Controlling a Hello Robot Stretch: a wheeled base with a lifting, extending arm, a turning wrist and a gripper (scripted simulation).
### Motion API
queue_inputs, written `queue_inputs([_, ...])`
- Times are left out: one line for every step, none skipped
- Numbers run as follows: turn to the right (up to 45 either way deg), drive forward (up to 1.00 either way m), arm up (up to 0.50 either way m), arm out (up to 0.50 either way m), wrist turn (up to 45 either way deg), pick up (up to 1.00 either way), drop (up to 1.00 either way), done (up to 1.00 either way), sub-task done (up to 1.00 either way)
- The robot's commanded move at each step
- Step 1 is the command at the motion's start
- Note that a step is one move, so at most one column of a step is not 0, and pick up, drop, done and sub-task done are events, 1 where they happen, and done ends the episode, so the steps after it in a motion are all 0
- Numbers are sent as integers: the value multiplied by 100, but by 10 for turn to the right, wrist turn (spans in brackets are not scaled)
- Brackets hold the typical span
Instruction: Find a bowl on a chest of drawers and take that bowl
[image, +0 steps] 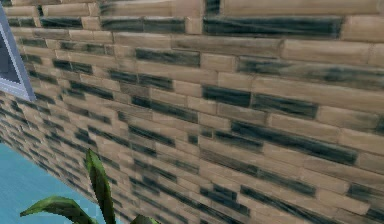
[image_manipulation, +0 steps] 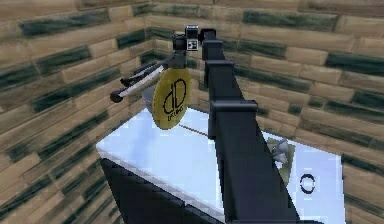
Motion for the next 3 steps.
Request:
queue_inputs([0, 0, 0, 0, 450, 0, 0, 0, 0])
queue_inputs([0, 0, 0, 0, 30, 0, 0, 0, 0])
queue_inputs([0, 0, -20, 0, 0, 0, 0, 0, 0])
